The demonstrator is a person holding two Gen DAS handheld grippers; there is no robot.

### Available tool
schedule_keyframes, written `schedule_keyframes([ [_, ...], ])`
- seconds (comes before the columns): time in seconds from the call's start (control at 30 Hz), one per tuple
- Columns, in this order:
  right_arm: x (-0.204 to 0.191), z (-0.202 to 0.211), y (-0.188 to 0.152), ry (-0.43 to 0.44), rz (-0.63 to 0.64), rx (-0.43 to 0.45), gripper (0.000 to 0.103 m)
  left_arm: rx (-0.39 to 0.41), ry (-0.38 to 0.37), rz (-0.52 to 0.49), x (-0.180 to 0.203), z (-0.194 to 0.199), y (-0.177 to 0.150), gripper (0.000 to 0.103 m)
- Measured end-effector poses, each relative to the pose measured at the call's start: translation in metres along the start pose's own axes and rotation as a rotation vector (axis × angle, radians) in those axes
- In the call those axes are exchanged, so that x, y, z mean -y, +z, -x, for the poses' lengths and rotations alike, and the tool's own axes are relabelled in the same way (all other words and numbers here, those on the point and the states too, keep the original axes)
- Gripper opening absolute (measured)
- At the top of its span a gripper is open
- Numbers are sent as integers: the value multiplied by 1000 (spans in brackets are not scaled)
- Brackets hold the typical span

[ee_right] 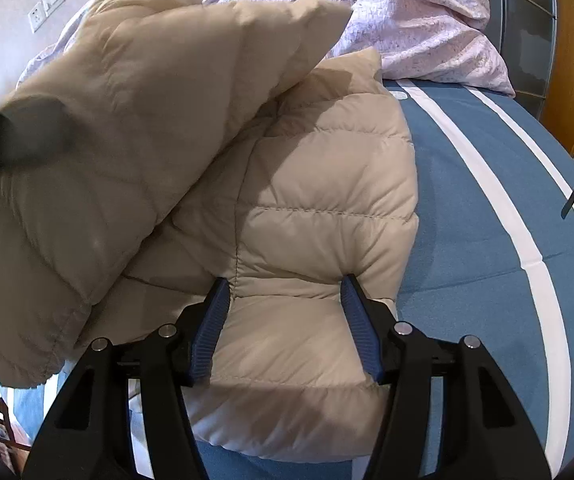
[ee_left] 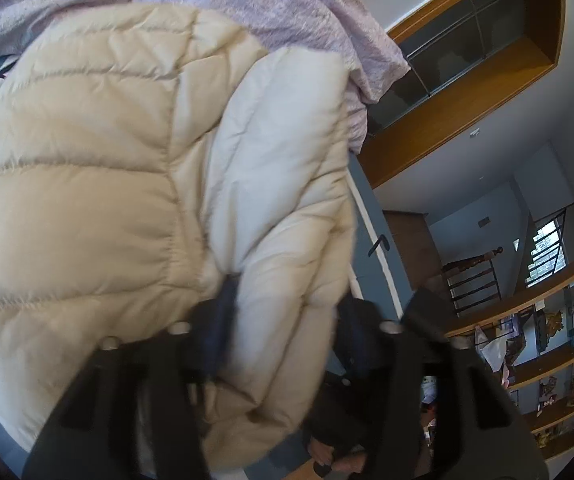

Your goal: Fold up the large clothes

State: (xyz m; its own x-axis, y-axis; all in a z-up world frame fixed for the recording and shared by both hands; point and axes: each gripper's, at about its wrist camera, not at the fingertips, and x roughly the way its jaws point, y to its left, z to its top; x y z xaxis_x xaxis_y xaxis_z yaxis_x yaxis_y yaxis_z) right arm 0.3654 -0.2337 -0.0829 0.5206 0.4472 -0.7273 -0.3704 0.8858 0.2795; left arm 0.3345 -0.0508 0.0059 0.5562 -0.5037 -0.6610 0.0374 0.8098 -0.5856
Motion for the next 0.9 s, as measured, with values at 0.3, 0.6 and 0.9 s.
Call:
schedule_keyframes([
  [0.3, -1, 2, -1, -4, -10, 0, 59, 62, 126, -30, -4, 46, -5, 66],
  [0.6, 2, 6, 1, -8, -19, 2, 59, 131, 383, -122, -34, 64, -23, 66],
  [0.9, 31, 48, 22, -129, -78, 119, 59, 105, 408, -175, -27, 21, -34, 69],
])
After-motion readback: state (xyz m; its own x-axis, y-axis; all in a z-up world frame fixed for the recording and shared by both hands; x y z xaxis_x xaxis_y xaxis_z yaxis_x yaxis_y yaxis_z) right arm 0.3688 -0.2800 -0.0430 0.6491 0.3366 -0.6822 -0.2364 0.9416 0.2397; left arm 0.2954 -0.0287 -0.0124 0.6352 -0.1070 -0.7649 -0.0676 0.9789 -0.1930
